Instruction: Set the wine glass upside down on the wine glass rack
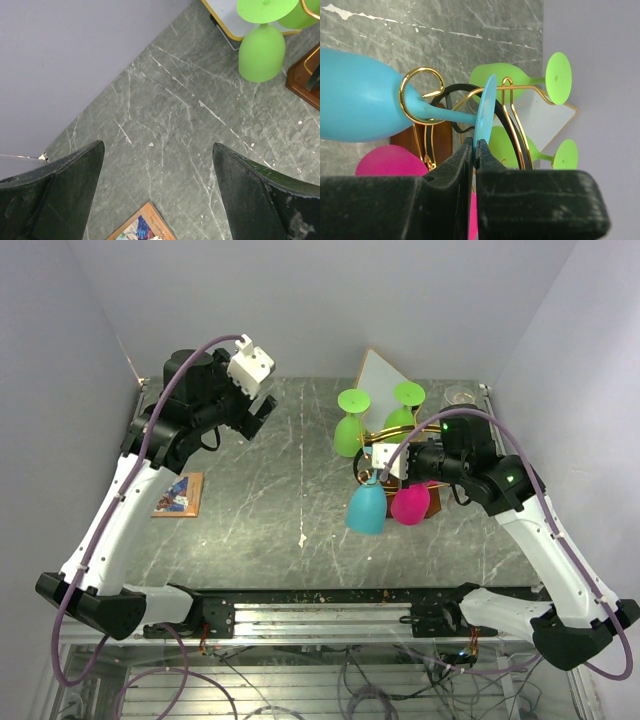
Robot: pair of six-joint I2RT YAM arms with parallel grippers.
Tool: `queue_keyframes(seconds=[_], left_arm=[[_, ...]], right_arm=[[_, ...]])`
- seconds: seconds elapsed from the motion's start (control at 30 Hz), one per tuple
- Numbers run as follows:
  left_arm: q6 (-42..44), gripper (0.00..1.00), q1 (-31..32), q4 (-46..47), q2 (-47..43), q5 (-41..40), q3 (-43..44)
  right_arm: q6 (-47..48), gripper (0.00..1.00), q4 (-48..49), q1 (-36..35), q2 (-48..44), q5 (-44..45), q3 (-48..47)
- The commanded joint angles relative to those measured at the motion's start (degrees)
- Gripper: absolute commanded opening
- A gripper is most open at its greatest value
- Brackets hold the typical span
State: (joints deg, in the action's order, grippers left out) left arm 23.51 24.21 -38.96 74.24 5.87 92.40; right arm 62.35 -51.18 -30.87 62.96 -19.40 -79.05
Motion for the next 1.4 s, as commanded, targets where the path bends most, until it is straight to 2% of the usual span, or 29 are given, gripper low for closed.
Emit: queue_keyframes(seconds=[0.0, 0.7, 1.03, 1.37], left_arm=[[0.3, 0.99, 0.1, 1.0, -1.8, 0.7, -0.6], [1.0, 1.00, 0.1, 1.9, -4.1, 0.8, -3.6], [1.0, 1.00, 0.1, 2.1, -5.0, 1.2, -4.4], [0.6, 1.00, 0.1, 2.0, -4.5, 1.3, -4.1]], right_arm=[[0.2, 0.00, -0.2, 0.7, -1.0, -4.2, 0.0], [-3.5, 0.00, 0.8, 2.3, 0.2, -15.1, -0.6], [-5.6, 0.02, 3.0, 4.8, -1.1, -16.9, 1.1], [-9.0, 0.02, 6.0, 4.4, 0.7, -17.6, 0.9]])
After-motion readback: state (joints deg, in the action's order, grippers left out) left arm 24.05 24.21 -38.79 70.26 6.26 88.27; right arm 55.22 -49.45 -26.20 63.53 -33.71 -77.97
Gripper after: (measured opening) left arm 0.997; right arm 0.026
